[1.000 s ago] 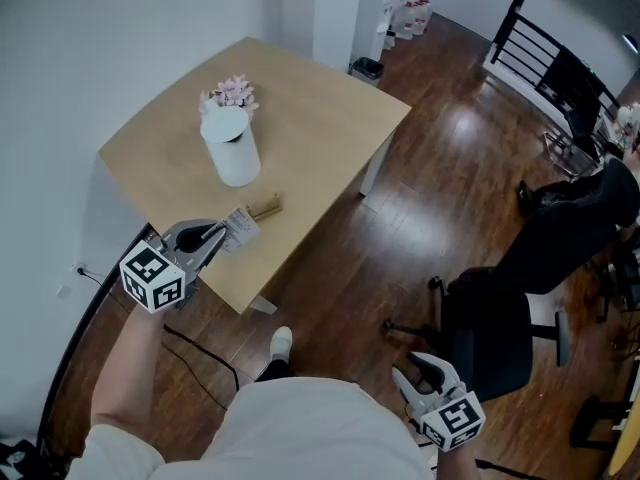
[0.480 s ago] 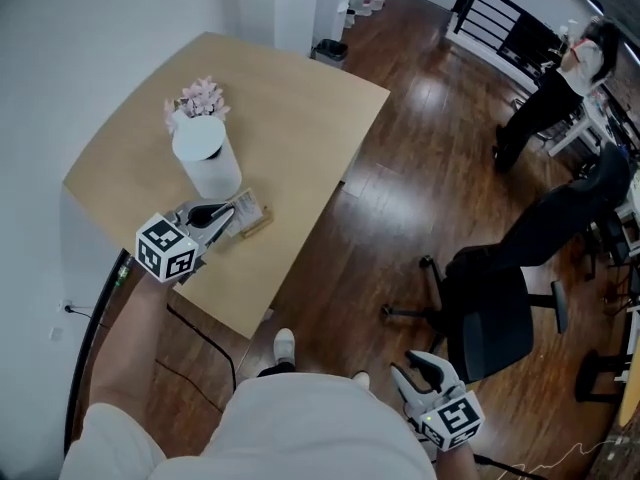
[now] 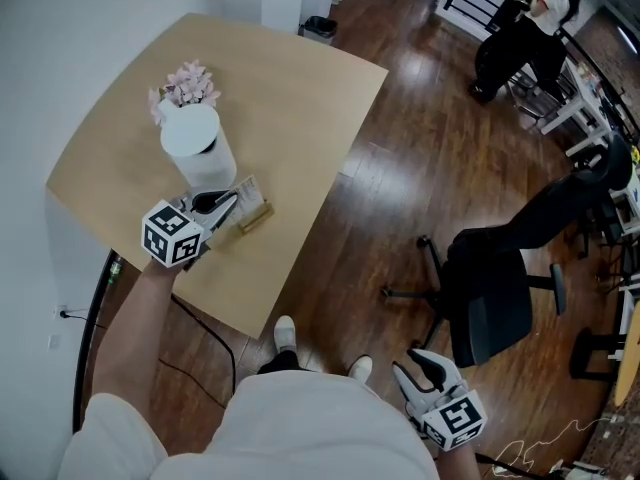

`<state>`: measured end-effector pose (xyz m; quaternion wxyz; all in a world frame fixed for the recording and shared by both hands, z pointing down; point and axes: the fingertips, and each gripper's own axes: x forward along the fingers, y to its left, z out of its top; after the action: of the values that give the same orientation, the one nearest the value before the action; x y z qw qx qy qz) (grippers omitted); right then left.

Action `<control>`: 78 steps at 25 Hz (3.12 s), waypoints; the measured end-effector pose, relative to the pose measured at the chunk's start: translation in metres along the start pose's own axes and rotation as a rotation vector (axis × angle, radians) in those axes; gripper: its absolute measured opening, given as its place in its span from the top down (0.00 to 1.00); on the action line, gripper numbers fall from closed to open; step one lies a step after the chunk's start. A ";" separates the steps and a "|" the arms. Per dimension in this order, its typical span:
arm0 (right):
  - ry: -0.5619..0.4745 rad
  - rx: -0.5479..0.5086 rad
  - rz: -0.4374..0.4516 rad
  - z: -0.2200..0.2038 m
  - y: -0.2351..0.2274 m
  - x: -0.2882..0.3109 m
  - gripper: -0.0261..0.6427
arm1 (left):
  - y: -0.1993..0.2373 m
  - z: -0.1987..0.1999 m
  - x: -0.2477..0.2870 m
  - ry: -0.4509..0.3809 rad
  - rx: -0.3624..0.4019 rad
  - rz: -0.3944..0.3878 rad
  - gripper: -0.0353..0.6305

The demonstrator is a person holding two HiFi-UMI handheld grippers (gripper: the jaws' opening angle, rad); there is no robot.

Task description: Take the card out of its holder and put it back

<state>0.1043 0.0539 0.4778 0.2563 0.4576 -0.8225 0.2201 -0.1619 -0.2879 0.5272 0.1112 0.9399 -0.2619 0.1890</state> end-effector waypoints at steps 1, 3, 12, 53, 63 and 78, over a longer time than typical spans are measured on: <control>0.006 0.004 -0.003 -0.001 0.000 0.000 0.75 | 0.002 -0.002 0.002 0.002 -0.003 -0.002 0.92; 0.011 0.012 -0.007 -0.001 0.001 0.002 0.75 | 0.005 -0.003 0.006 0.000 -0.010 -0.009 0.92; 0.015 0.007 -0.012 0.005 0.000 0.012 0.75 | 0.012 0.001 0.017 0.005 -0.019 -0.038 0.92; -0.024 -0.148 0.189 -0.002 -0.033 0.003 0.75 | -0.024 -0.019 -0.043 -0.003 -0.066 0.300 0.73; -0.110 -0.339 0.396 -0.011 -0.068 -0.047 0.75 | -0.229 -0.023 -0.129 -0.113 -0.166 0.528 0.74; -0.074 -0.442 0.575 -0.099 -0.066 -0.135 0.76 | -0.522 -0.070 -0.085 -0.091 -0.320 0.509 0.75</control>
<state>0.2442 0.1677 0.4784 0.2469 0.1487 -0.9539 0.0835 0.0292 0.2091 0.4980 0.1952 0.8222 -0.5200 0.1246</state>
